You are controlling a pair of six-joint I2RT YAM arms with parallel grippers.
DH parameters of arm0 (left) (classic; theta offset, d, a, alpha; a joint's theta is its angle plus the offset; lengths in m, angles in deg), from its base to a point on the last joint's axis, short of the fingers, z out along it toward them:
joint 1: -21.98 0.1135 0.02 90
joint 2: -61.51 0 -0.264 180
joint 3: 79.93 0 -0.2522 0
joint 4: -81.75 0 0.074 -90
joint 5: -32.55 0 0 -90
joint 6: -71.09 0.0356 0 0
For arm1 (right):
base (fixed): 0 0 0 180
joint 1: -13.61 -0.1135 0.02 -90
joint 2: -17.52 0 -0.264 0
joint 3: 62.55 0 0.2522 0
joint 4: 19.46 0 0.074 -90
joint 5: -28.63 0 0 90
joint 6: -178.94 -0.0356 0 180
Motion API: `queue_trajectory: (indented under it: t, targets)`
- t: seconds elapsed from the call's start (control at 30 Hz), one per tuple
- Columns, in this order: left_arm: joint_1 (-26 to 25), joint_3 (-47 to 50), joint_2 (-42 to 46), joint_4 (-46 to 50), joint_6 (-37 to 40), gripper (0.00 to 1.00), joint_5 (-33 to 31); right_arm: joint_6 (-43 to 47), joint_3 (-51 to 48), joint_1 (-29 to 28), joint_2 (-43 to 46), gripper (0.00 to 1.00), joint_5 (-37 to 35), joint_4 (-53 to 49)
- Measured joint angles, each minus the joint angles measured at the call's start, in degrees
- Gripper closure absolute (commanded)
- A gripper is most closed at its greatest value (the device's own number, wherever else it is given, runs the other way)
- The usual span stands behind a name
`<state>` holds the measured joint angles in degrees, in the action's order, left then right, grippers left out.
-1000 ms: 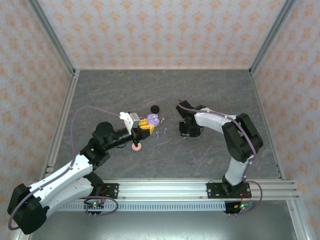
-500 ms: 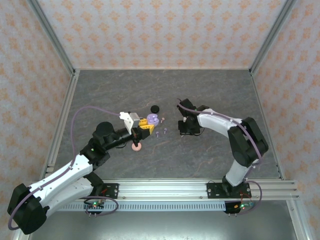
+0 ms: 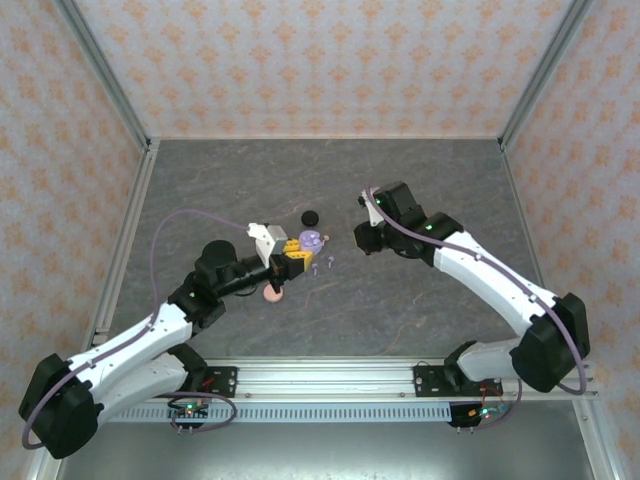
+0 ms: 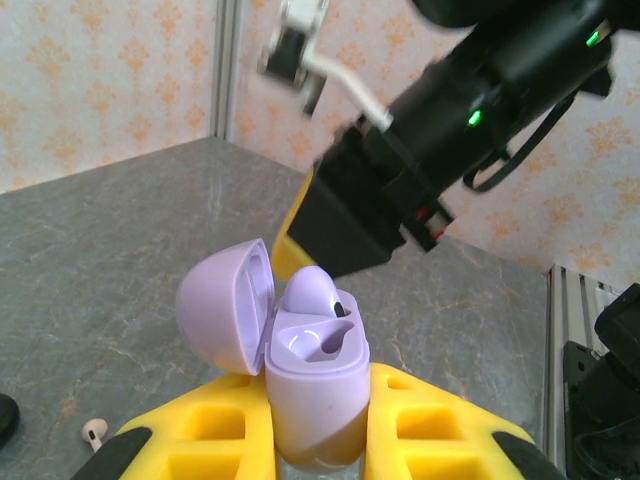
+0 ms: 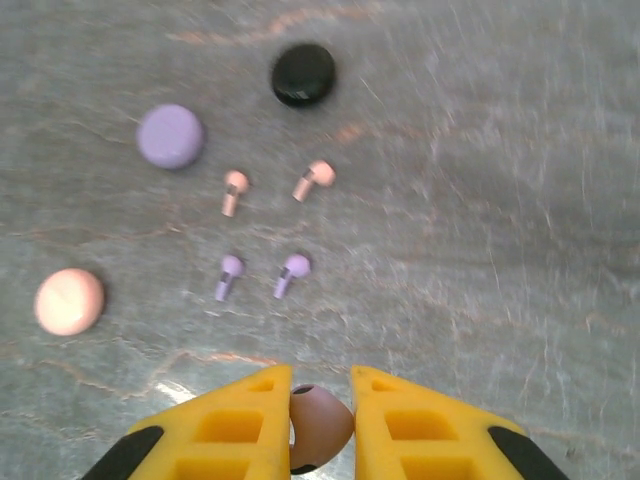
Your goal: Insert the wireless bluetooth earbuds into the charging case
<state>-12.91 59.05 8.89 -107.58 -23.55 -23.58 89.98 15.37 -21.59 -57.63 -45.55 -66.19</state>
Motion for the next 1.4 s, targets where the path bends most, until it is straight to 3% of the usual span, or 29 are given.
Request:
queue_trajectory:
  t: [0.33, 0.7, 1.4]
  targets:
    - [0.00, -0.57, -3.80, -0.76, -0.44, 1.00, 3.56, 11.13, 7.15, -8.59, 5.33, 0.81, -0.31, 0.09]
    - [0.00, -1.70, -4.00, -1.20, -0.44, 1.00, 5.95, 19.21, 9.22, -15.76, 4.42, 0.81, -1.73, 1.75]
    - [0.00, -1.95, -4.02, -1.20, -0.42, 1.00, 6.19, 20.72, 9.27, -17.18, 1.79, 0.81, -1.40, 2.62]
